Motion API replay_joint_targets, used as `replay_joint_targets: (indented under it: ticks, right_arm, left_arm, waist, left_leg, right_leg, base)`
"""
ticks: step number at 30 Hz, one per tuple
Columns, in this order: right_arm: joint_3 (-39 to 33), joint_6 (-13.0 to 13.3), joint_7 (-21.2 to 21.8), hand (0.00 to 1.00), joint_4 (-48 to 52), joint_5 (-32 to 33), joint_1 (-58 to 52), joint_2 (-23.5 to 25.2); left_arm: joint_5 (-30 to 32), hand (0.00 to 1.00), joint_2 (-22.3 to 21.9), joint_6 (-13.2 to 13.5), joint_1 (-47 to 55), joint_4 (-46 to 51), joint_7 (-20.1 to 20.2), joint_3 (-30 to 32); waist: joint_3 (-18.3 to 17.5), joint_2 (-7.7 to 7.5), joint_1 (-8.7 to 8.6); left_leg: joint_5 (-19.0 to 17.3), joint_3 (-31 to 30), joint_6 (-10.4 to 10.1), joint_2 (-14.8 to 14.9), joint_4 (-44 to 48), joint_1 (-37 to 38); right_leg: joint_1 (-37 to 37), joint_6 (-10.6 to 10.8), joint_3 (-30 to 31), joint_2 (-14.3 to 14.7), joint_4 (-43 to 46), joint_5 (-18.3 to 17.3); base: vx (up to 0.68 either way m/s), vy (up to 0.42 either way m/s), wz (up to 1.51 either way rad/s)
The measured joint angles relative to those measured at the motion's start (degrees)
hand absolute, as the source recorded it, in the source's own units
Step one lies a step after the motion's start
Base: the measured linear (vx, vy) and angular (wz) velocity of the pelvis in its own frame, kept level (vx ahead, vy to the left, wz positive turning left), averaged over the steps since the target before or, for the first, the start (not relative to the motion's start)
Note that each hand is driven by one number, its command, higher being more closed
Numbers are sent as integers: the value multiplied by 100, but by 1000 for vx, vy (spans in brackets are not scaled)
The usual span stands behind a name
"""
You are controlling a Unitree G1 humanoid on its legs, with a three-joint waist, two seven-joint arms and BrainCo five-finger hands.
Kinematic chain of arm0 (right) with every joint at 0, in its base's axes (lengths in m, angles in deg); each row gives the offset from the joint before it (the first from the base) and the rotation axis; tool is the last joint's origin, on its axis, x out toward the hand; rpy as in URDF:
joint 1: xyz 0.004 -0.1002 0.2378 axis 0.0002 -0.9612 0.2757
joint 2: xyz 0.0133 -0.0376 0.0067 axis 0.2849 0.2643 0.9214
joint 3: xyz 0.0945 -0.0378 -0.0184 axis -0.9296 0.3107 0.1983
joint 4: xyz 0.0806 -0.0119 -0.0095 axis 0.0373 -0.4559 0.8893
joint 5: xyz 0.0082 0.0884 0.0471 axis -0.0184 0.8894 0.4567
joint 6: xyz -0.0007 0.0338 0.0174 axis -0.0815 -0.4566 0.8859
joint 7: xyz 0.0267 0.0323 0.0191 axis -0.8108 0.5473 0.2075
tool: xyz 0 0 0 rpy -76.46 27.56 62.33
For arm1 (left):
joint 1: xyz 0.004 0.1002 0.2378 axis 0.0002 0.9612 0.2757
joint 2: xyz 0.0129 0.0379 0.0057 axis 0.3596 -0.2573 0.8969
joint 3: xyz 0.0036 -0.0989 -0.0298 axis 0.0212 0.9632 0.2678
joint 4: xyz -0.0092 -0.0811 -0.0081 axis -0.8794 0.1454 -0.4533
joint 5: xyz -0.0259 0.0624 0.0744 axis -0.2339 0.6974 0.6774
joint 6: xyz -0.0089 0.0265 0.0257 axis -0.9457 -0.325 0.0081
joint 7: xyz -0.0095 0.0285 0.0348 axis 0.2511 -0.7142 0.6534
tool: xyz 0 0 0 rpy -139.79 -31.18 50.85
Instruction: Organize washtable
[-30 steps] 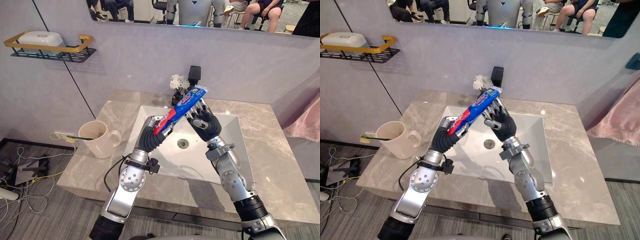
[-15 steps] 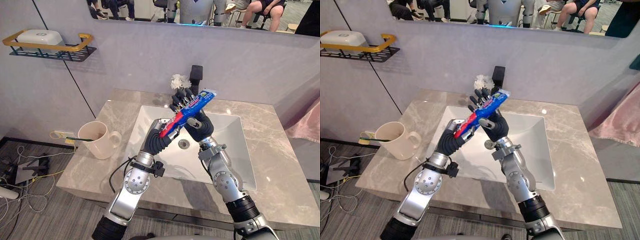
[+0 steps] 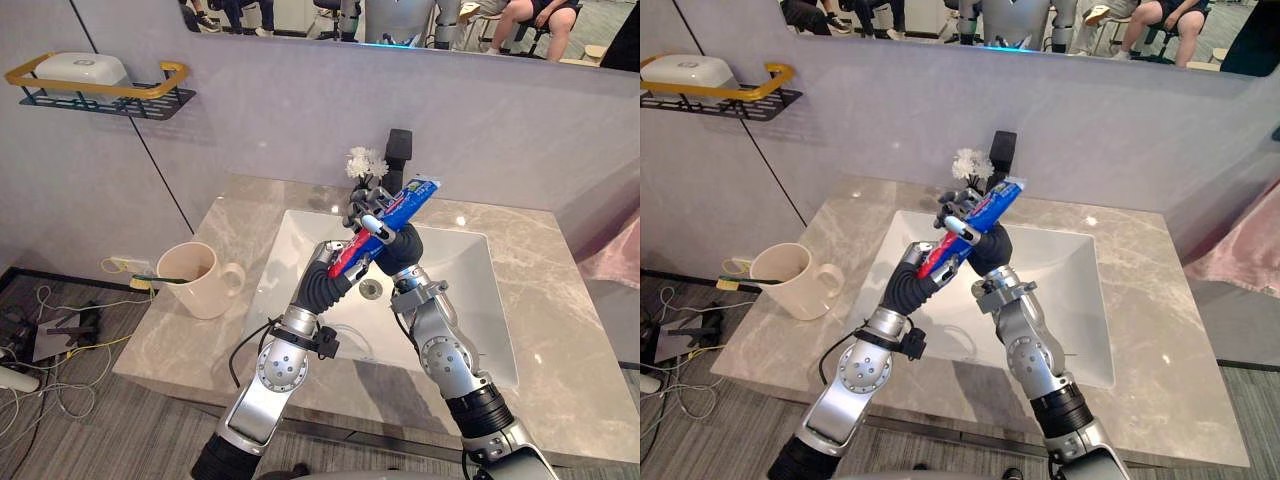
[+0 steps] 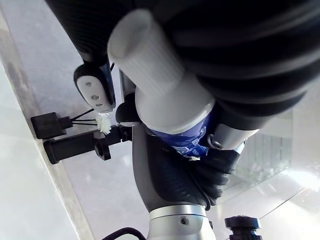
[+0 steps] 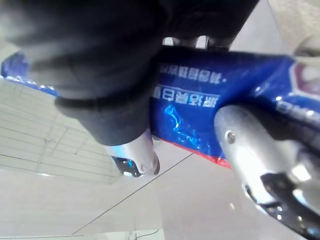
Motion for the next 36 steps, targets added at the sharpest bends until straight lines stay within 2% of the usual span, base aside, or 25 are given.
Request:
replay_joint_targets:
  ticks: [5,6,19,25,28,30,31,34,36]
  right_arm:
    - [31,0,2,100,103,-86,12,6]
    - [36,0,2,100,138,-130,12,6]
    - [-5,136,79,100,734,-364,205,131]
    - [-20,227,164,100,878,-410,192,148]
    - [-31,227,212,100,943,-419,168,200]
    - [-334,226,162,100,789,-479,-101,78]
    - [-535,222,99,100,618,-480,-276,-6]
    - [-878,204,-7,100,514,-574,-504,-208]
    - [-948,208,-3,100,533,-605,-498,-238]
  left_arm:
    - [0,100,1,21,36,10,-73,-49]
    - [1,0,0,40,55,32,-93,-53]
    - [-55,0,153,79,237,962,-99,147]
    - [-54,0,453,67,371,1509,-68,438]
    - [-82,0,473,76,606,1884,13,788]
    - [-288,0,339,242,709,2661,-173,1661]
    - [-383,0,279,432,711,3085,-363,2140]
    - [-448,0,275,745,824,3538,-624,2788]
    - [-447,0,265,782,1043,3536,-672,3021]
  waist:
    - [0,0,0]
    - [0,0,0]
    - [-5,8,-7]
    - [-6,14,-17]
    - [-9,20,-16]
    - [-10,19,4]
    - [-9,25,17]
    - [-56,100,145]
    - [-103,156,145]
  left_leg:
    - [1,-31,0,-1,0,-67]
    - [2,-36,0,-2,0,-70]
    - [53,-197,-6,-12,6,-75]
    - [176,-291,-31,-19,-101,-63]
    - [220,-305,-33,-6,-164,-37]
    - [254,-318,-44,-2,-206,-18]
    - [256,-338,-42,-9,-219,-33]
    - [270,-343,-52,-13,-324,7]
    - [287,-345,-32,-17,-332,15]
  right_leg:
    - [-5,1,-37,2,-2,-1]
    - [-5,1,-44,4,-2,-1]
    - [31,-2,-204,-8,-1,-3]
    - [44,-27,-300,-14,-1,-25]
    - [48,-42,-312,-13,-1,-39]
    - [73,-40,-349,-10,-1,-44]
    - [106,-25,-393,-12,-1,-58]
    - [108,-19,-405,-9,-1,-63]
    - [112,-18,-409,-8,-1,-63]
  base:
    - [-44,-10,3]
    - [-13,-3,4]
    - [-12,-8,7]
    - [-54,-17,8]
    - [-47,-18,3]
    - [-34,-13,10]
    - [-52,-9,13]
    - [-16,-2,3]
    - [0,0,0]
